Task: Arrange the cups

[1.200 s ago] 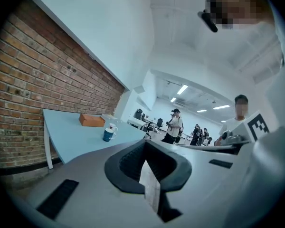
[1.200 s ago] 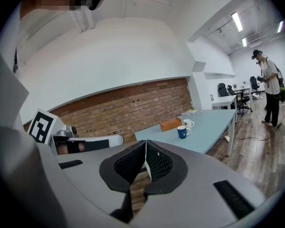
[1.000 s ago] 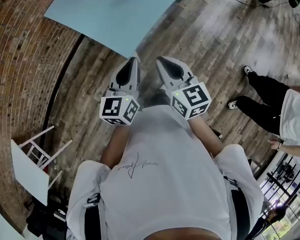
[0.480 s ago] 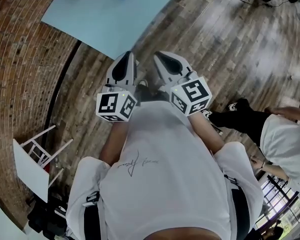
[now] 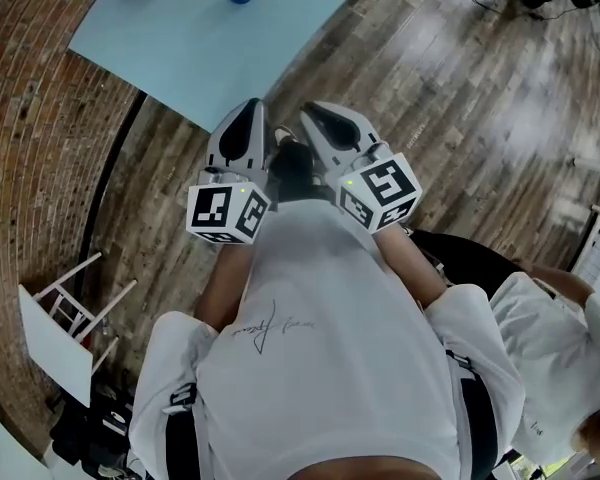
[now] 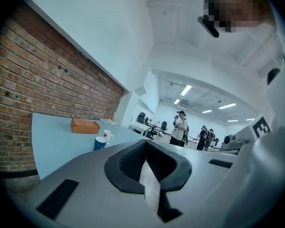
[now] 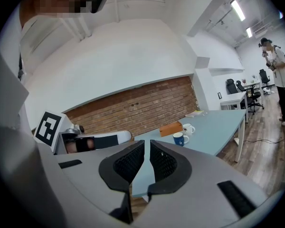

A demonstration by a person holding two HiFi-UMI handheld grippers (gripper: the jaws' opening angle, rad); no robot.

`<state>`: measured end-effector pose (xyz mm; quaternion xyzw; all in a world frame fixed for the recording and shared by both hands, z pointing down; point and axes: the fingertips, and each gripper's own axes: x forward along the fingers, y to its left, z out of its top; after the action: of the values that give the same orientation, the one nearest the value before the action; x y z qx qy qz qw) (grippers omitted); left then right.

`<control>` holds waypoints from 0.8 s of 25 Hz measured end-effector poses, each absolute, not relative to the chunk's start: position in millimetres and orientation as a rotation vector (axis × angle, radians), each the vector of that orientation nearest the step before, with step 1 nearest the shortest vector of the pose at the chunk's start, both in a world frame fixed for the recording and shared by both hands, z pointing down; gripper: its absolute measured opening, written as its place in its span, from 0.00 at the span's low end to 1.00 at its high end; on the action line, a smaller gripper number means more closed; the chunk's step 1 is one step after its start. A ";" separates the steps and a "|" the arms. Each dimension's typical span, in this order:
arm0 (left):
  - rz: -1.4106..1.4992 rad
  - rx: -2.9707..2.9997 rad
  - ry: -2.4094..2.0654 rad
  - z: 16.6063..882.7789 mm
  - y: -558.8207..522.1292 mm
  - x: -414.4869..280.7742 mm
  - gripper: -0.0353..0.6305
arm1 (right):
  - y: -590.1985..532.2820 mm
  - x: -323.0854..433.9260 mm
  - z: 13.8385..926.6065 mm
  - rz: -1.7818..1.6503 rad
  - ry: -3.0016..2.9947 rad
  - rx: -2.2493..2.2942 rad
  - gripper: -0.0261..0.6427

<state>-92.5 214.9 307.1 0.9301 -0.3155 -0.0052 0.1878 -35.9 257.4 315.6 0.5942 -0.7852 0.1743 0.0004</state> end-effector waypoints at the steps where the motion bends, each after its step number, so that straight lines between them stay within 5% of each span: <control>1: -0.014 2.616 -0.890 307.7 210.1 -89.3 0.06 | 252.0 -33.4 316.1 0.548 -2.470 1.858 0.07; 20: -0.016 2.594 -0.911 307.0 110.3 -41.4 0.07 | 148.4 7.1 325.9 0.591 -2.521 1.731 0.07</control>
<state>-41.4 110.3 307.0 0.9254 -0.3250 -0.0057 0.1950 7.1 148.4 325.9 0.5556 -0.8094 0.1896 0.0136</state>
